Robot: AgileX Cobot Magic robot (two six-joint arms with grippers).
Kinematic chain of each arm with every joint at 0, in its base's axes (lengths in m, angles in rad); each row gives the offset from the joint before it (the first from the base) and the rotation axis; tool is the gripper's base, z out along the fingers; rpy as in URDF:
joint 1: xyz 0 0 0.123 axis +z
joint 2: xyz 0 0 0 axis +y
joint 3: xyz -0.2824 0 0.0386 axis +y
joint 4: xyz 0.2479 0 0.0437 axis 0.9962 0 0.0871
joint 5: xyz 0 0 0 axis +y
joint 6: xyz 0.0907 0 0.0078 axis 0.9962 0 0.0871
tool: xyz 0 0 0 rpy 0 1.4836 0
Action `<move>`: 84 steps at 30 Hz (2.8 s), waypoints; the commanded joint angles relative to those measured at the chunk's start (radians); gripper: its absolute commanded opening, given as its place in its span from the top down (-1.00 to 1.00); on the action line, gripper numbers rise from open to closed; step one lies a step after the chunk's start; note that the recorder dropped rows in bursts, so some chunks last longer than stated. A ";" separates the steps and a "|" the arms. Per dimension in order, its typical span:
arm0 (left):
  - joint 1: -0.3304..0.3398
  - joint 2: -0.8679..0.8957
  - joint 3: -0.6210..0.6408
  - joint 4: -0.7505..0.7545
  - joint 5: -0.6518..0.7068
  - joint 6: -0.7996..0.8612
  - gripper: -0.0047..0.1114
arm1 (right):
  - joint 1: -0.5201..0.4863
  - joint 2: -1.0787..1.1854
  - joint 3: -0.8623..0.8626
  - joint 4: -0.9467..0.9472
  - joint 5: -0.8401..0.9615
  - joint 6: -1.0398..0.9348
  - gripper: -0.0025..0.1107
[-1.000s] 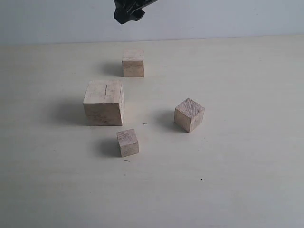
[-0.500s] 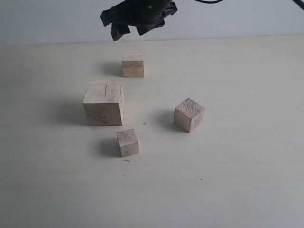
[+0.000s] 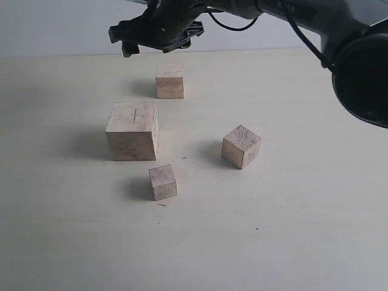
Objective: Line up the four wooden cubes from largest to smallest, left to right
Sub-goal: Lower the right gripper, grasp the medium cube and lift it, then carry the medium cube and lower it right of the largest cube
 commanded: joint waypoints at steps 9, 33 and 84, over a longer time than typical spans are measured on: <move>-0.006 -0.006 0.003 0.004 -0.008 0.003 0.92 | -0.001 0.088 -0.071 -0.346 0.027 0.451 -0.49; -0.006 -0.006 0.003 0.004 -0.008 0.003 0.92 | -0.003 0.193 -0.071 -0.508 -0.159 0.553 -0.47; -0.006 -0.006 0.003 0.004 -0.008 0.005 0.92 | -0.271 -0.588 0.737 0.483 0.259 -1.388 0.96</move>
